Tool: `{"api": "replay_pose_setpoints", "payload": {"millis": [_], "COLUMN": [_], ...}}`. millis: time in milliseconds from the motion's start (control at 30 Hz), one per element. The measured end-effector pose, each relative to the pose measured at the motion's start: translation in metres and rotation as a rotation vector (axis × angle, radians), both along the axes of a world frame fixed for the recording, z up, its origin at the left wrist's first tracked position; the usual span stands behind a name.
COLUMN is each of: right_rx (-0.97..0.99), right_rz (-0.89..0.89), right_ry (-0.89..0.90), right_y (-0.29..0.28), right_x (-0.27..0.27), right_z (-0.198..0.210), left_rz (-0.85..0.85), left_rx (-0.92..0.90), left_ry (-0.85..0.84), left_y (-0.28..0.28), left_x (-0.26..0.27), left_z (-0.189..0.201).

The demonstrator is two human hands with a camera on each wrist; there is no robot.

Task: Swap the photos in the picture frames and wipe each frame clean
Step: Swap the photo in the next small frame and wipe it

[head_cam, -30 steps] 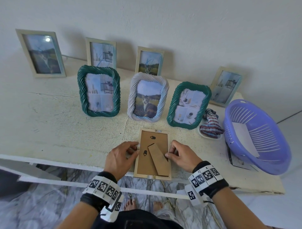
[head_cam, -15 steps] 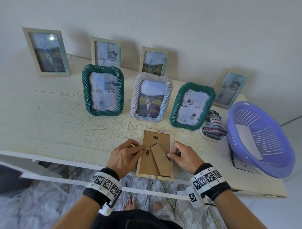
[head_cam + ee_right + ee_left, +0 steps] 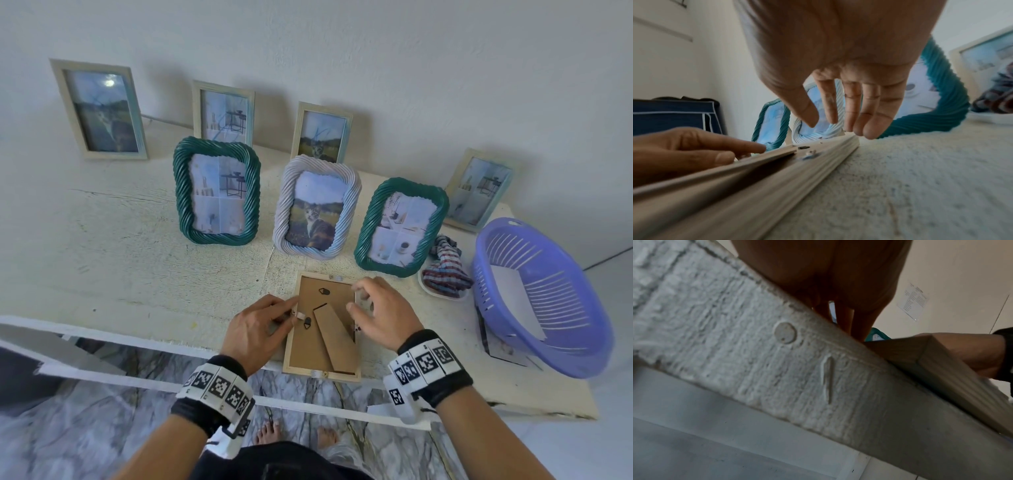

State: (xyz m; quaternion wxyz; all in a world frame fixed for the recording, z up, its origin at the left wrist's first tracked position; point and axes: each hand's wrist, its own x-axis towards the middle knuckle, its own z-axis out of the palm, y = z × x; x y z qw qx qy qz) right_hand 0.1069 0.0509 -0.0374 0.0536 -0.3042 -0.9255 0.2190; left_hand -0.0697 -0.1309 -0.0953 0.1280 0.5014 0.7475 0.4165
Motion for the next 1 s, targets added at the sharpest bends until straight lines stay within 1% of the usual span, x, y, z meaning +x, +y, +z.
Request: {"api": "replay_pose_setpoints", "payload": {"millis": [100,200,367,500,700,933,1000], "right_rx": [0.056,0.034,-0.001,-0.043,-0.047,-0.052,-0.096], "right_rz": [0.019,0.02,-0.007,-0.035,-0.039,-0.007,-0.007], "right_ry": [-0.059,-0.138,-0.171,-0.139,-0.098,-0.178,-0.105], "right_y": [0.004,0.006,0.001,-0.002,-0.008,-0.01,-0.011], "right_x": [-0.016,-0.026,-0.03,-0.026,-0.021,-0.017,-0.013], "right_z": [-0.001,-0.002,-0.004,-0.005,-0.007,-0.005,-0.005], "left_rz": [0.007,0.016,0.021,0.02,0.018,0.019,0.024], "left_rx": [-0.011,-0.019,-0.024,-0.035,-0.037,-0.031,-0.033], "left_ry": [-0.003,0.0,0.019,0.018,0.028,0.018,0.018], "left_y": [0.0,0.001,0.002,0.003,0.003,0.003,0.003], "left_x": [0.0,0.0,0.001,0.0,0.0,-0.001,0.0], "left_z": [0.001,0.001,0.001,0.001,0.001,0.001,0.001]}}
